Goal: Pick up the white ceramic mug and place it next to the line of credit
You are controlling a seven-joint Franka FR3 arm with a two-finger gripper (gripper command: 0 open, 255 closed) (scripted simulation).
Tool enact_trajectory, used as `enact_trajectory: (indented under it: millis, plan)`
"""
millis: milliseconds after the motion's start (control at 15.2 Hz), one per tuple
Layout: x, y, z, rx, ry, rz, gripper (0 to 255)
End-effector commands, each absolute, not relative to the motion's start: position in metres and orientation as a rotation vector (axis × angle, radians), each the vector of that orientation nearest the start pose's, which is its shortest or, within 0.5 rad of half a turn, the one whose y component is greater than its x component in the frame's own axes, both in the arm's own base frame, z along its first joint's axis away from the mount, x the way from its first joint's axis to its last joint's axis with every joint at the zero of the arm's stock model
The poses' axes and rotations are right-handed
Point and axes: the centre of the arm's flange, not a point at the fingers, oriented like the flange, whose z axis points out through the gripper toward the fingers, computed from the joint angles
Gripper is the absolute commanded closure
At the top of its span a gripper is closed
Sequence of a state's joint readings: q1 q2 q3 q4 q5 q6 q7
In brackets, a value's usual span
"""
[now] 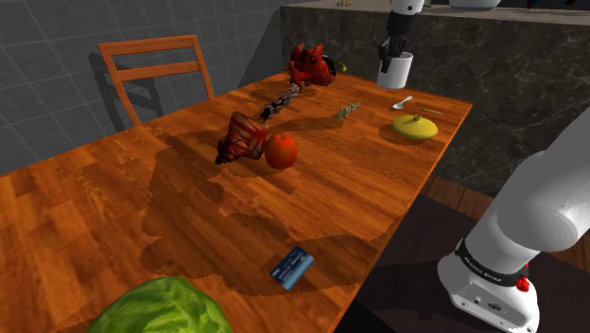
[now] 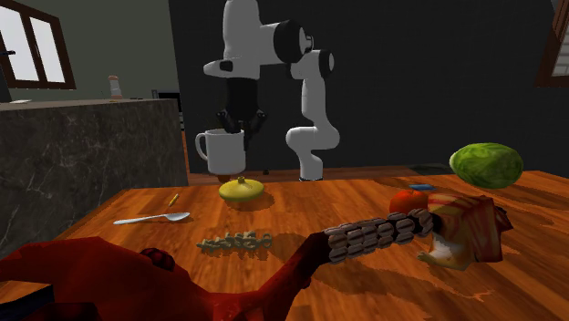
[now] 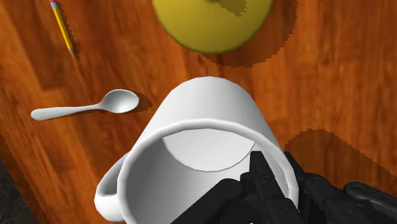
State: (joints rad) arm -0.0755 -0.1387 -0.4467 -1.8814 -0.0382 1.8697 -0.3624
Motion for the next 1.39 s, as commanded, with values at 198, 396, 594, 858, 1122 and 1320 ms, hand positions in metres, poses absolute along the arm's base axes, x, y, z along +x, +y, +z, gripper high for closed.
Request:
enact_trajectory:
  millis: [198, 396, 594, 858, 1122, 1320]
  plan:
    - [0.455, -0.279, 0.596, -3.156, 0.237, -0.178, 255]
    - [0.436, -0.245, 0.596, -3.156, 0.237, -0.178, 255]
    - [0.417, -0.21, 0.596, -3.156, 0.237, -0.178, 255]
    - [0.392, -0.163, 0.596, -3.156, 0.237, -0.178, 255]
    - [0.367, -0.117, 0.596, -3.156, 0.237, -0.178, 255]
    - [0.348, -0.082, 0.597, -3.156, 0.237, -0.178, 255]
